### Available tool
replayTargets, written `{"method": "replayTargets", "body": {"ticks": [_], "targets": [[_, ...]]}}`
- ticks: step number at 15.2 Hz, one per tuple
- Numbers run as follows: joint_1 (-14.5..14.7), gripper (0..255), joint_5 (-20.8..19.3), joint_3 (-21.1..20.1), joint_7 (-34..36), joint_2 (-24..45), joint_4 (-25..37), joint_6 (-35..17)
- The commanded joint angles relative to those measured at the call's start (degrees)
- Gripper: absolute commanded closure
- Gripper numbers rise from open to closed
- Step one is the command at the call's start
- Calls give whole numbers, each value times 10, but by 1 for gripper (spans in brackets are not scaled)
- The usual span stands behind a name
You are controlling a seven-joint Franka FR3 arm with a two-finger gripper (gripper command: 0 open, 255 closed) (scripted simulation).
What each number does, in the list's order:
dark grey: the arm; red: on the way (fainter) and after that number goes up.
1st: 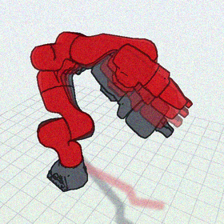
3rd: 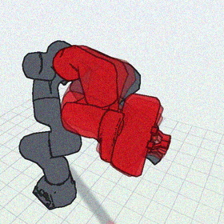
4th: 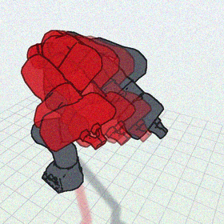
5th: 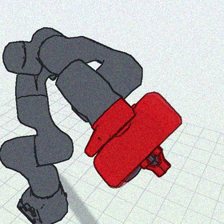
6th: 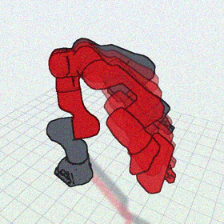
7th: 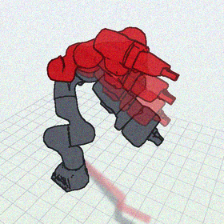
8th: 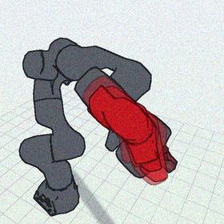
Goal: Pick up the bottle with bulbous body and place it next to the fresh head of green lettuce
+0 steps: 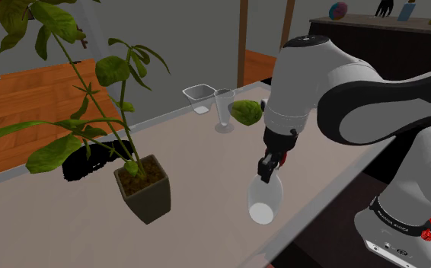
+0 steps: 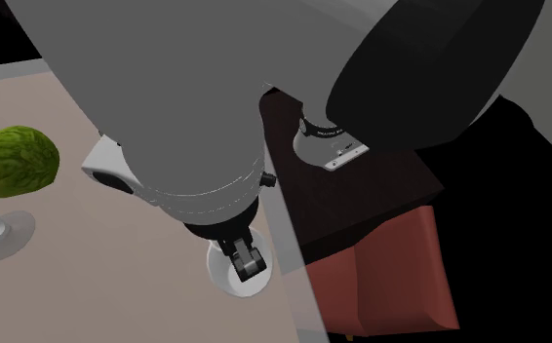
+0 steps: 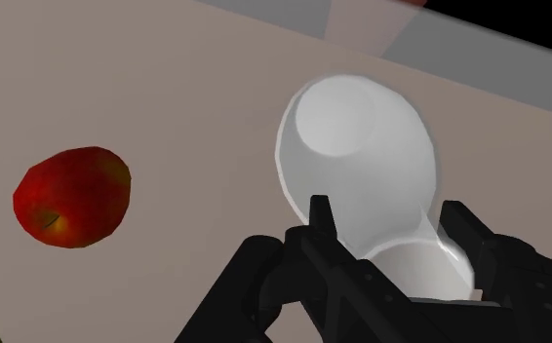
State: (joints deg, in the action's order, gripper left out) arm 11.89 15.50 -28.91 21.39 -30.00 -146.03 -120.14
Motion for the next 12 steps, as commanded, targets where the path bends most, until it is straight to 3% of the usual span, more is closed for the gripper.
{"method": "replayTargets", "body": {"ticks": [1,12], "targets": [[0,255,-1,4,0,-6,11,16],[-2,255,-12,25,-1,-29,78,107]]}}
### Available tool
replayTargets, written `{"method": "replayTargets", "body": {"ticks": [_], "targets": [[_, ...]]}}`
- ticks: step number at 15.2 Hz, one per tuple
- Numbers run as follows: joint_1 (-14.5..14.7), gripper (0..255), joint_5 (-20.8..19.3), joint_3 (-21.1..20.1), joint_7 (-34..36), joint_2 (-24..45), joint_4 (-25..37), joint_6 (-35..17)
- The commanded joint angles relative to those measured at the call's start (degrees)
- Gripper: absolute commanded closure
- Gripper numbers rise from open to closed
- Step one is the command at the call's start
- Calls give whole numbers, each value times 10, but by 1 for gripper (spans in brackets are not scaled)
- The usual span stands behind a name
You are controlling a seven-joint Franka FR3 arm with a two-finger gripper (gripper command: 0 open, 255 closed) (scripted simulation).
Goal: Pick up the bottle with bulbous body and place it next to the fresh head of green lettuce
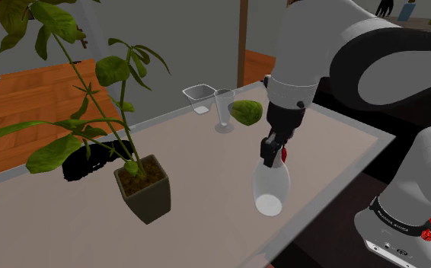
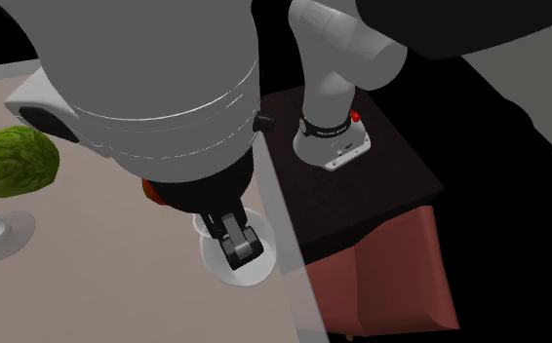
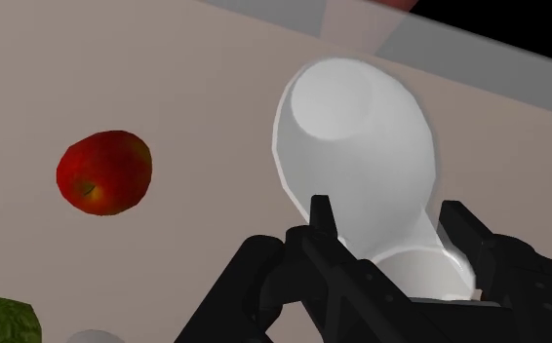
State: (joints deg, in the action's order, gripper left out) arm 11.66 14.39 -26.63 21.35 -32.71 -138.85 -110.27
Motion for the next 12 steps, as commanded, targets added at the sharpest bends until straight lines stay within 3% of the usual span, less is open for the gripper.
{"method": "replayTargets", "body": {"ticks": [1,12], "targets": [[-1,255,-2,4,0,-3,13,16],[-6,255,-14,19,3,-6,94,101]]}}
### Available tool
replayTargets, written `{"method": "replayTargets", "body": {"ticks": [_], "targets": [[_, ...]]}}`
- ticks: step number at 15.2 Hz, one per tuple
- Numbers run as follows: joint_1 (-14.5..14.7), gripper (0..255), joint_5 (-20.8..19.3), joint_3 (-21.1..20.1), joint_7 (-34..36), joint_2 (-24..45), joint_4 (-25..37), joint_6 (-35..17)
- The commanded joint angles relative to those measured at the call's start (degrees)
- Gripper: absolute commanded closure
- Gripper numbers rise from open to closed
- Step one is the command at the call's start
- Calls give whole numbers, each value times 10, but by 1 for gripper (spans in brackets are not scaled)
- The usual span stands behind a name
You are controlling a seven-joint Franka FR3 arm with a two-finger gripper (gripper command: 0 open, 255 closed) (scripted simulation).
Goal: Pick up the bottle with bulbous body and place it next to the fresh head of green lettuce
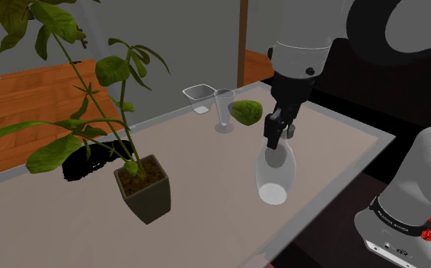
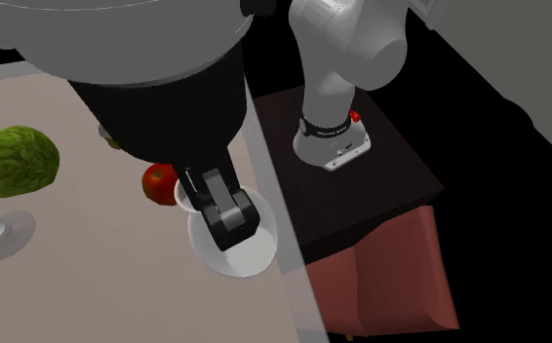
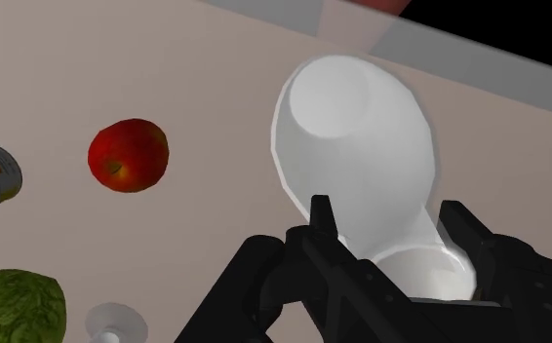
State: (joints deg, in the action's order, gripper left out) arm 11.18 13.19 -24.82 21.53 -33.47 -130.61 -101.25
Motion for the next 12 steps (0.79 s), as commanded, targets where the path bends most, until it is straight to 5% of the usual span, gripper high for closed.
{"method": "replayTargets", "body": {"ticks": [1,12], "targets": [[-2,255,-3,3,1,2,20,18],[-8,255,-15,13,6,17,115,99]]}}
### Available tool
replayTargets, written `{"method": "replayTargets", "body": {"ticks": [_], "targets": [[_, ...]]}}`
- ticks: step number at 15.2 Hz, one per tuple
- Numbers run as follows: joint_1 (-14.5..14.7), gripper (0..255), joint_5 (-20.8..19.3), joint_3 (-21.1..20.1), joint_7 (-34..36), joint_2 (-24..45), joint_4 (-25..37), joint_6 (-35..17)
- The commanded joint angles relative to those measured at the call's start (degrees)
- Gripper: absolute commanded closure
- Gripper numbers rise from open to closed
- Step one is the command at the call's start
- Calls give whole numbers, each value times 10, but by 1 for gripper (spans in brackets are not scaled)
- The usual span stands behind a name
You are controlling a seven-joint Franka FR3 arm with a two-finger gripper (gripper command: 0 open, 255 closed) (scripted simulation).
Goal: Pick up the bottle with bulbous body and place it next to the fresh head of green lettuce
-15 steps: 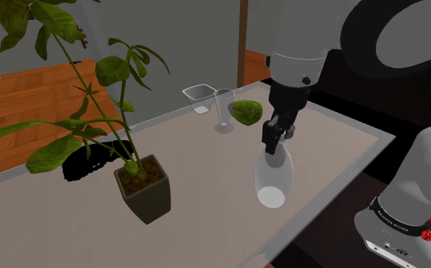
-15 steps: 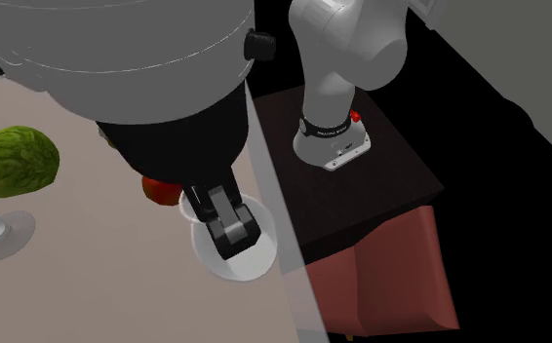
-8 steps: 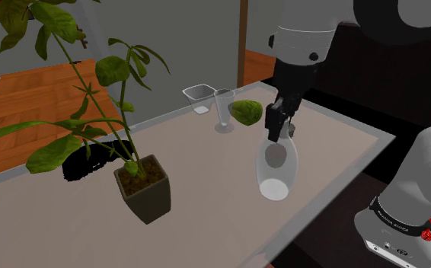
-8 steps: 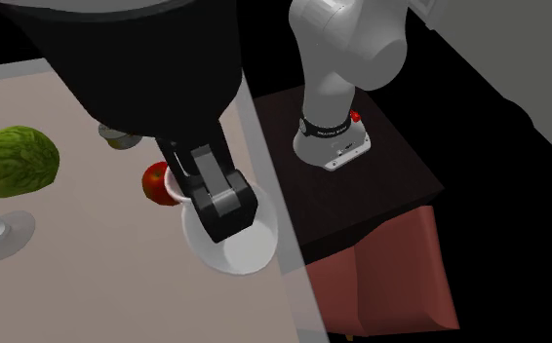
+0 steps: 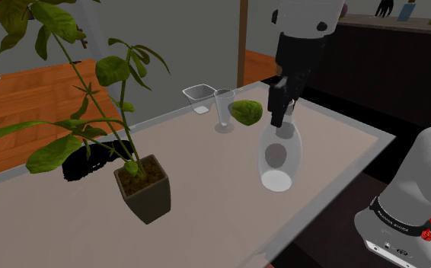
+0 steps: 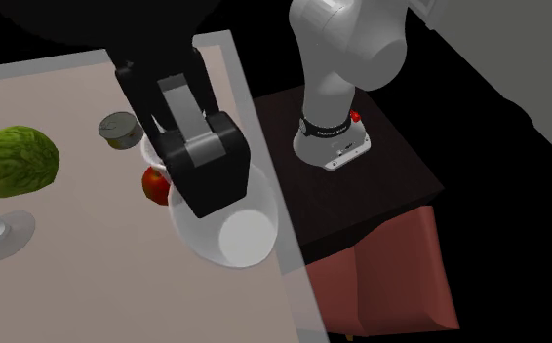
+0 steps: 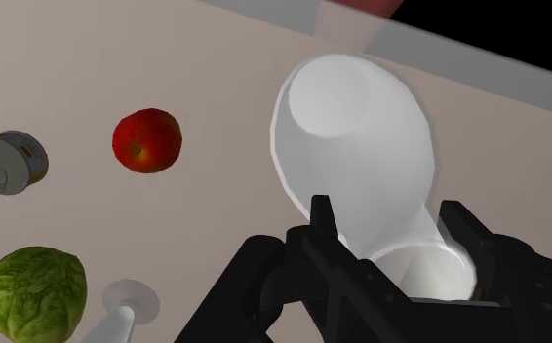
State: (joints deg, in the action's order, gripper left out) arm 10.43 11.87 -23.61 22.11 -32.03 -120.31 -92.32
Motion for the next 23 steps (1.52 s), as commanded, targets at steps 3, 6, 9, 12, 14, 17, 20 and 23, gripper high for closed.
{"method": "replayTargets", "body": {"ticks": [3,6,9,12,14,17,20,23], "targets": [[-3,255,-5,3,2,9,40,31],[-5,255,-8,5,5,16,69,53],[-7,255,-11,6,7,25,100,75],[-9,255,-14,6,10,35,132,97],[-11,255,-17,7,12,42,154,112],[-13,255,-20,6,15,55,188,135],[-15,255,-24,5,19,68,224,158],[-17,255,-28,3,24,83,262,181]]}}
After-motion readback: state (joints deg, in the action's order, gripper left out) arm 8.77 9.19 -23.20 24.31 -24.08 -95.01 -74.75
